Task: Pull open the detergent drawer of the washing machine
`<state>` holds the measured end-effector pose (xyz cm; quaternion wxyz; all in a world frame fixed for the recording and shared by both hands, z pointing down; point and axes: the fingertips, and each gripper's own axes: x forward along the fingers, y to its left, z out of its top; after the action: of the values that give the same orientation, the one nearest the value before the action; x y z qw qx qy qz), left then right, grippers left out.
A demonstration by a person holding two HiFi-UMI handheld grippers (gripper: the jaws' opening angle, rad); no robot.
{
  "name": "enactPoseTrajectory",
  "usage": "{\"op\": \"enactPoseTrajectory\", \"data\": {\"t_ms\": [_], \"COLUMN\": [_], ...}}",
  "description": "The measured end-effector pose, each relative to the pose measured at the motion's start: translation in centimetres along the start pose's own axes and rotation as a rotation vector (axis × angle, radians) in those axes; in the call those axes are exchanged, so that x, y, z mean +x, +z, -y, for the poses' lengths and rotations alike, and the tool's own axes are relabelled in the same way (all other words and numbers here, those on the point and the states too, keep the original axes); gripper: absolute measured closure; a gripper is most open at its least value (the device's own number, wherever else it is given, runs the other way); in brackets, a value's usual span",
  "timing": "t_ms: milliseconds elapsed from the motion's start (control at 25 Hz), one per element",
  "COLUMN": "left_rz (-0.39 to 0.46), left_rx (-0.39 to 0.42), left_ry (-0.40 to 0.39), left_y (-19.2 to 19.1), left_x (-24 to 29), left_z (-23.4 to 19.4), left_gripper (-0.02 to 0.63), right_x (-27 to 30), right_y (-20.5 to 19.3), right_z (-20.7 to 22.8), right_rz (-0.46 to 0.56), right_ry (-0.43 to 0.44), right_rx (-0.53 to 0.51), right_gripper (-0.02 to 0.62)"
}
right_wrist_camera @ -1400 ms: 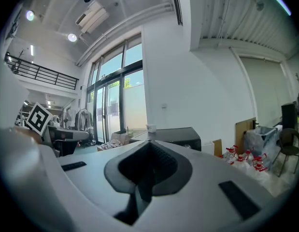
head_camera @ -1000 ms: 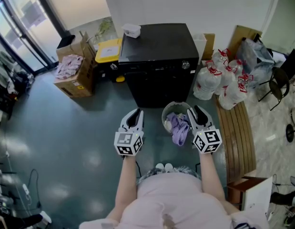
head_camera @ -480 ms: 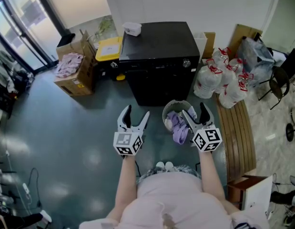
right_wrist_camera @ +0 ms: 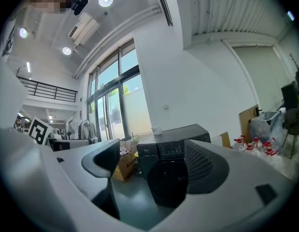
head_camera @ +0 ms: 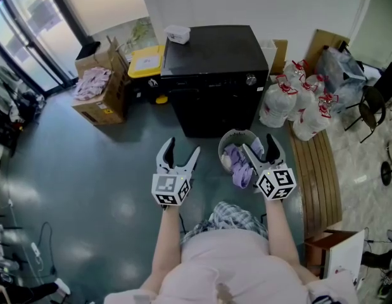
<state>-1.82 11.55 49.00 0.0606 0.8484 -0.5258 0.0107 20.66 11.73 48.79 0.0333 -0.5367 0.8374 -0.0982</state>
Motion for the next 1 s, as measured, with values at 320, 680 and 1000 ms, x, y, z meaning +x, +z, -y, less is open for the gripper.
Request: {"op": "enactPoseTrajectory", "data": {"t_ms": [320, 680, 1000], "left_rz": [-0.006, 0.001, -0.013], "left_rx": [-0.012, -0.006, -0.007], "left_ry": [0.021, 0.031, 0.064], "left_y": [-0.7, -0.2, 0.1], "left_x": [0.2, 4.8, 11.9], "left_z": [-1.7, -5.1, -10.7], "left_gripper": [0.258, 0.258, 0.258], "right_x": [1.2, 7.5, 16.9], "right_y": [-1.0, -0.7, -0.2], "right_z": [-0.7, 1.0, 3.1], "right_rz": [-0.016, -0.01, -0.019], "right_ry": [0.014, 0.016, 0.048], "right_rx": [-0.003, -0.004, -0.013], "right_gripper": [0.184, 0.184, 0.184]}}
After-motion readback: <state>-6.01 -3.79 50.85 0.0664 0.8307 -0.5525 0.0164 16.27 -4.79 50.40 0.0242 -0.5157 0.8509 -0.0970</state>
